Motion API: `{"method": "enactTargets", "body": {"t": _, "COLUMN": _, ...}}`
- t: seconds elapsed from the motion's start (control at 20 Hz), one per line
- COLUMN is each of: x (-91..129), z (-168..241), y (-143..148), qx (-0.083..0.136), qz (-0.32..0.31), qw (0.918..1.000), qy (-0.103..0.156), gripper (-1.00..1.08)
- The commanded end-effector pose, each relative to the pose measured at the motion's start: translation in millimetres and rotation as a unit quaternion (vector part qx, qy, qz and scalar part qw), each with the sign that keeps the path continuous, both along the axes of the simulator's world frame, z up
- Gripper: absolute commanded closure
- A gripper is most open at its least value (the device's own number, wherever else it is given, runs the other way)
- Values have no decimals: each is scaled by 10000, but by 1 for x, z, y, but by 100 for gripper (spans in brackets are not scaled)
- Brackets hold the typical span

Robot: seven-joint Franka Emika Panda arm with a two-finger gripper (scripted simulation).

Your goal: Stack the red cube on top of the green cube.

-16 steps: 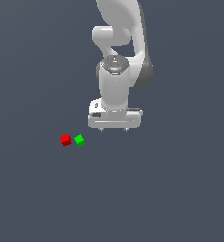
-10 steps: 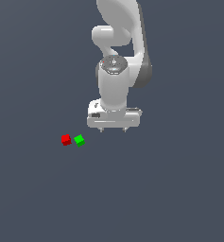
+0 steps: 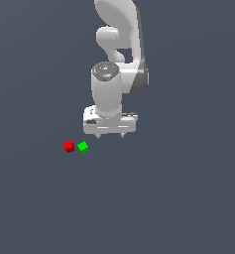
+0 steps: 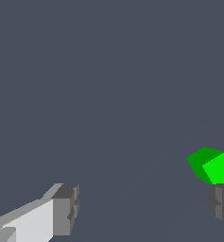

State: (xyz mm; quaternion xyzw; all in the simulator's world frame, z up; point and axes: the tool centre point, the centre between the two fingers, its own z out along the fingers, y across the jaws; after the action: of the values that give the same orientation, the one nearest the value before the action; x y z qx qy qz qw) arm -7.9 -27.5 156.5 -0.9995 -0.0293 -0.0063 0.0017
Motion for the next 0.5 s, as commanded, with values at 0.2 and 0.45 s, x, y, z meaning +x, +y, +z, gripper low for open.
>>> {"method": "enactTargets", "body": {"t": 0.2, "x": -12, "z": -18, "y": -45, "qx": -6, "qz": 312, "qw": 9995, "qy": 13, "gripper": -92}}
{"method": "enactTargets", "body": {"t": 0.45, "x": -21, "z": -35, "y": -86, "qx": -11, "qz": 595, "qw": 9982, "qy": 25, "gripper": -92}}
